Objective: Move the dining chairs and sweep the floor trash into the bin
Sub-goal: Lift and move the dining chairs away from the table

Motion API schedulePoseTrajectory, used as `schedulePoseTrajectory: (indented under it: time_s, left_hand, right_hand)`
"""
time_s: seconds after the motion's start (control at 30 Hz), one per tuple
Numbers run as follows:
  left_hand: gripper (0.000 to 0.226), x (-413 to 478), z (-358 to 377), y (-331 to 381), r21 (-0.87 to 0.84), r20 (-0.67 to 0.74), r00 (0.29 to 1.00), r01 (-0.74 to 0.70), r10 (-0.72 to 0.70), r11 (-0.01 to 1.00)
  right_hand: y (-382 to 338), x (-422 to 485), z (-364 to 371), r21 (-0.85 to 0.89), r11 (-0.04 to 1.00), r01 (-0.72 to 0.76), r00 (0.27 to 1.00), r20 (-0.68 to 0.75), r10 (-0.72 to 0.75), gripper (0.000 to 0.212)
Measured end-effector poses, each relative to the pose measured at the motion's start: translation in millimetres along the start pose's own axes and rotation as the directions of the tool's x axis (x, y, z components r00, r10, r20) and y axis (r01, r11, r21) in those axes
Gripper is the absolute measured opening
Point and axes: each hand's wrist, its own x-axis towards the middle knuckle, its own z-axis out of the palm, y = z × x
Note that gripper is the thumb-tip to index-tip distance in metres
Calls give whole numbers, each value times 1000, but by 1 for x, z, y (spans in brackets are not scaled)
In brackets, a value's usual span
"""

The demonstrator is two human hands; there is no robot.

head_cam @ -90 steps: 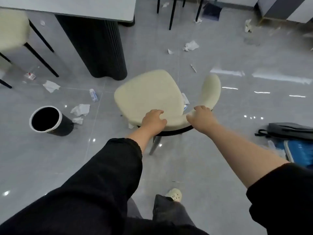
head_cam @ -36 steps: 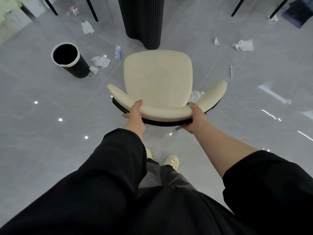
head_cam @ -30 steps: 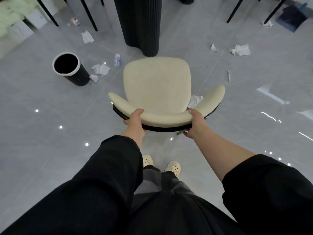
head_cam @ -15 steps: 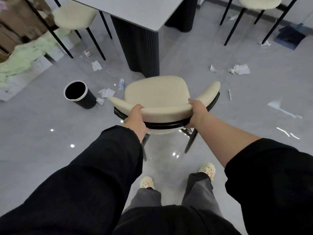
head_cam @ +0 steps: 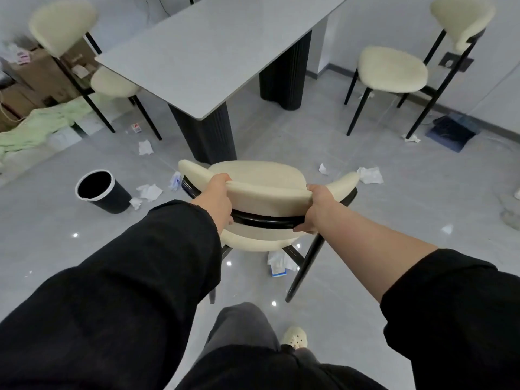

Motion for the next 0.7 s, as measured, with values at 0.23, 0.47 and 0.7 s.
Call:
schedulePoseTrajectory:
  time_s: [0.23, 0.47, 0.7]
  left_hand:
    - [48, 4, 105, 17, -183, -84, 993, 65, -82, 981]
    - [53, 31, 209, 69, -312, -58, 988, 120, -145, 942]
    - [49, 73, 294, 134, -314, -60, 981, 157, -185, 936]
  right_hand:
    - [-113, 34, -12, -58, 996, 71, 997, 12, -70, 71]
    - [-226, 82, 17, -139, 985, 97, 995, 19, -96, 72]
    - [-324, 135, 66, -225, 972, 70, 997, 25, -66, 70]
